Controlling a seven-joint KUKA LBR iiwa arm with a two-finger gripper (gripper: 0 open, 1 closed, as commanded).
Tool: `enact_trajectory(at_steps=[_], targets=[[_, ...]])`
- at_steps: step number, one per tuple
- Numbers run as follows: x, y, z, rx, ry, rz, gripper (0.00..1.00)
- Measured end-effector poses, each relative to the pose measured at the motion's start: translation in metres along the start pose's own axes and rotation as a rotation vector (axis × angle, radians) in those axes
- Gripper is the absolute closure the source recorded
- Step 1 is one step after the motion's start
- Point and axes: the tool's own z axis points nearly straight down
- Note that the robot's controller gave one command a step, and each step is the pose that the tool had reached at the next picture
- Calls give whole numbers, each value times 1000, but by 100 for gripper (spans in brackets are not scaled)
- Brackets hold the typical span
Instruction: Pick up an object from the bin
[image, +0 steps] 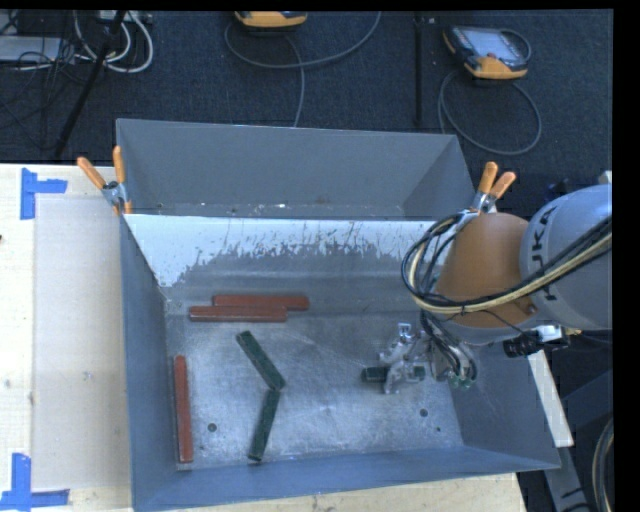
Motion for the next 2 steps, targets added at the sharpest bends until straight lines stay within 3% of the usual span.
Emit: enact_trajectory(at_steps=[1, 2], targets=[[0, 0, 0, 0, 0, 0, 100], [-15, 11, -143, 0, 4, -20, 100]])
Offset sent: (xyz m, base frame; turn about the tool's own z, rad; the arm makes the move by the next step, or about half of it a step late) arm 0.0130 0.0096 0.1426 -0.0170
